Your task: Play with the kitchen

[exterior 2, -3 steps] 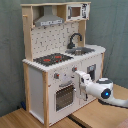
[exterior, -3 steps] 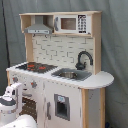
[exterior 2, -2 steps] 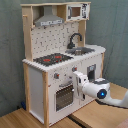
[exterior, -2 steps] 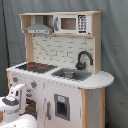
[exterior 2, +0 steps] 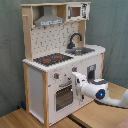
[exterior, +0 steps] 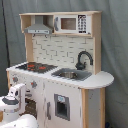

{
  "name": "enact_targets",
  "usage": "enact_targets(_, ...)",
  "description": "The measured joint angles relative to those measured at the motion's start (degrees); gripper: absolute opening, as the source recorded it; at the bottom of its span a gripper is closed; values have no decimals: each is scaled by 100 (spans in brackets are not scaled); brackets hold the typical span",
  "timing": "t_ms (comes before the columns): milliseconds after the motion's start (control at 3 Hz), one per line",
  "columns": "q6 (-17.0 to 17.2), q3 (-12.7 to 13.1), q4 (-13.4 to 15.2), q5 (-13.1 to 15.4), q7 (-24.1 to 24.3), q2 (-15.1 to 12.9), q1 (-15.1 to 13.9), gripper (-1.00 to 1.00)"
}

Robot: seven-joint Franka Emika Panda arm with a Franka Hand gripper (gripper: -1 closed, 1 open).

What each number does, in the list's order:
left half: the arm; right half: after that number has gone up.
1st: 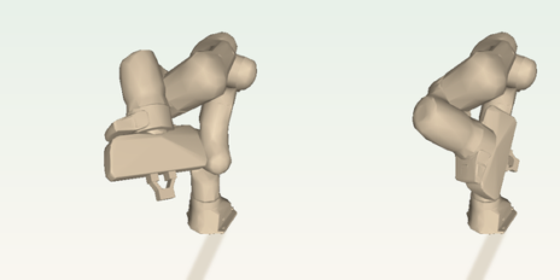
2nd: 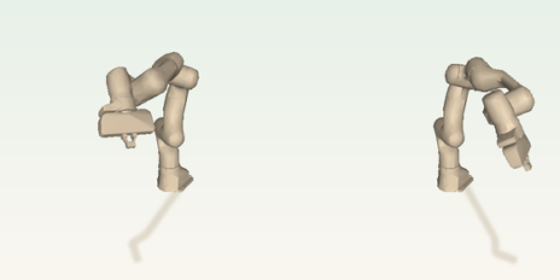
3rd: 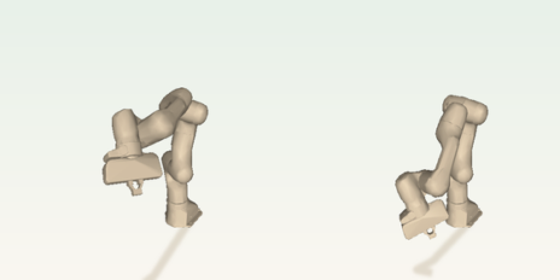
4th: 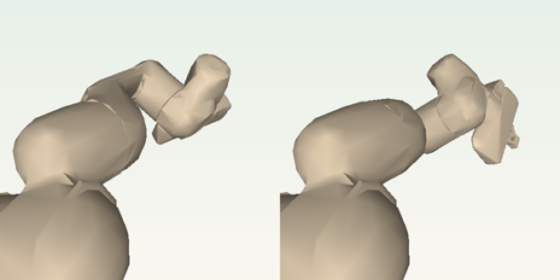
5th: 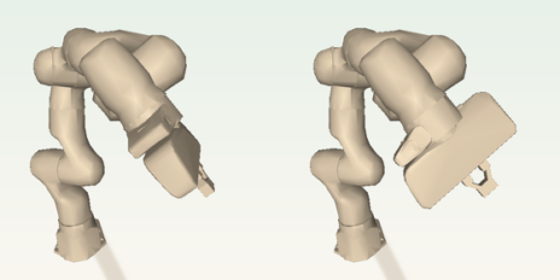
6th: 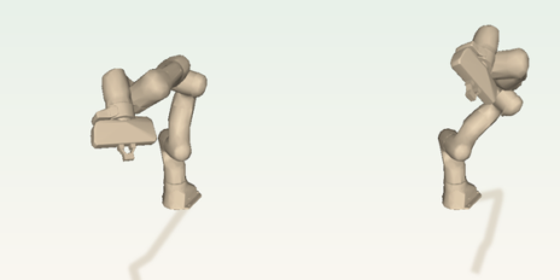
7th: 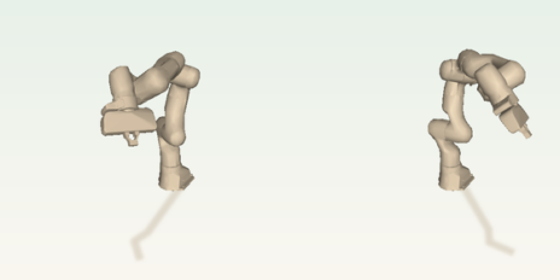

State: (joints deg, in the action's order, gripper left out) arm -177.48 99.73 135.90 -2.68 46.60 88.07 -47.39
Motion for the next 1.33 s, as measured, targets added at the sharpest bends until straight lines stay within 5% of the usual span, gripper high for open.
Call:
enact_targets(667,875,-92,148,168,107,12,808,-100)
enact_targets(1333,1934,-88,-78,218,461,8,1302,-100)
